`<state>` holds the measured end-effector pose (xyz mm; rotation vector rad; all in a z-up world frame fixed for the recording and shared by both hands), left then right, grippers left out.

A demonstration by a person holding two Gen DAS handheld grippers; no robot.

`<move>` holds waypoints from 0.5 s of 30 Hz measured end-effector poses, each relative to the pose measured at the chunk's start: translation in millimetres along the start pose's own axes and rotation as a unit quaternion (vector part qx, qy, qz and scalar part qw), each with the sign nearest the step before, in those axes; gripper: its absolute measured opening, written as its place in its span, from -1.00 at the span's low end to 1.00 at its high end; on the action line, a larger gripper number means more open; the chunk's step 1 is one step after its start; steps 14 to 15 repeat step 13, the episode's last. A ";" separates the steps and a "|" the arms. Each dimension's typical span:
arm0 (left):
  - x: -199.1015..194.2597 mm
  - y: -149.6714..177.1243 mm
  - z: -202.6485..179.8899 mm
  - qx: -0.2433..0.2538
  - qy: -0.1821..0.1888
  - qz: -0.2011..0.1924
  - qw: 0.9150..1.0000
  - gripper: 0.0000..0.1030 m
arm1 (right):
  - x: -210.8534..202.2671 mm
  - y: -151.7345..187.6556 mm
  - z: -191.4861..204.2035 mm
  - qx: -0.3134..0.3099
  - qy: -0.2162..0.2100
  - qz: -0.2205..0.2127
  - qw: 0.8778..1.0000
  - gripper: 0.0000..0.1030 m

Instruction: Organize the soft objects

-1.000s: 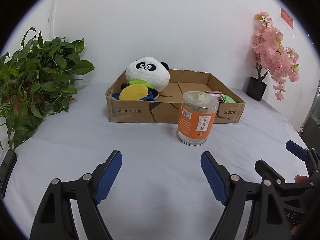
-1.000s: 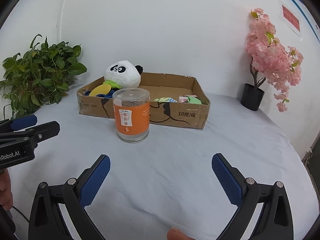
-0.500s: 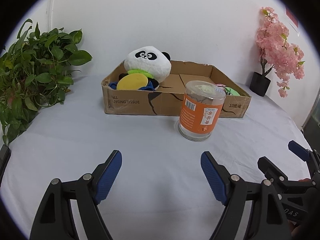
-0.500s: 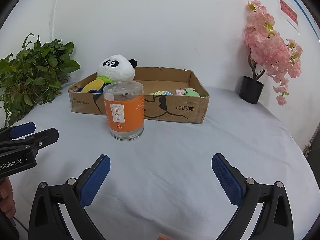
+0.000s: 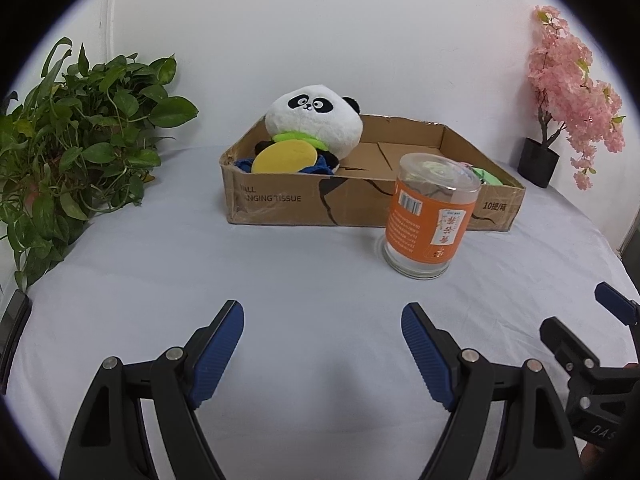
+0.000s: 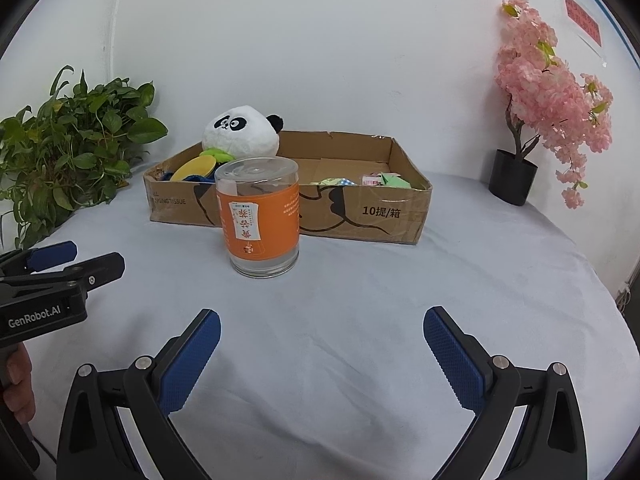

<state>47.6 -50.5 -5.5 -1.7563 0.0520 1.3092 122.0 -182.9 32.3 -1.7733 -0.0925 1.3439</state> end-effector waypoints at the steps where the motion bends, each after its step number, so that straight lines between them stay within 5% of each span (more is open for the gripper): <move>1: 1.9 0.0 0.8 0.000 -0.001 0.002 1.000 0.57 | -0.8 1.4 0.2 0.004 0.002 -0.002 1.000 0.99; 15: 10.9 8.5 6.0 0.001 0.001 0.009 1.000 0.61 | 9.2 6.1 -1.3 0.022 0.017 -0.004 1.000 0.99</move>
Point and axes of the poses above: each gripper's, at about its wrist camera, not at the fingertips, and x roughly the way its jaws point, z to its left, y to its underside, the point moved 1 cm from there along x, roughly the way its jaws point, and after that the axes turned 10 degrees about z, right-handed, at the moved point
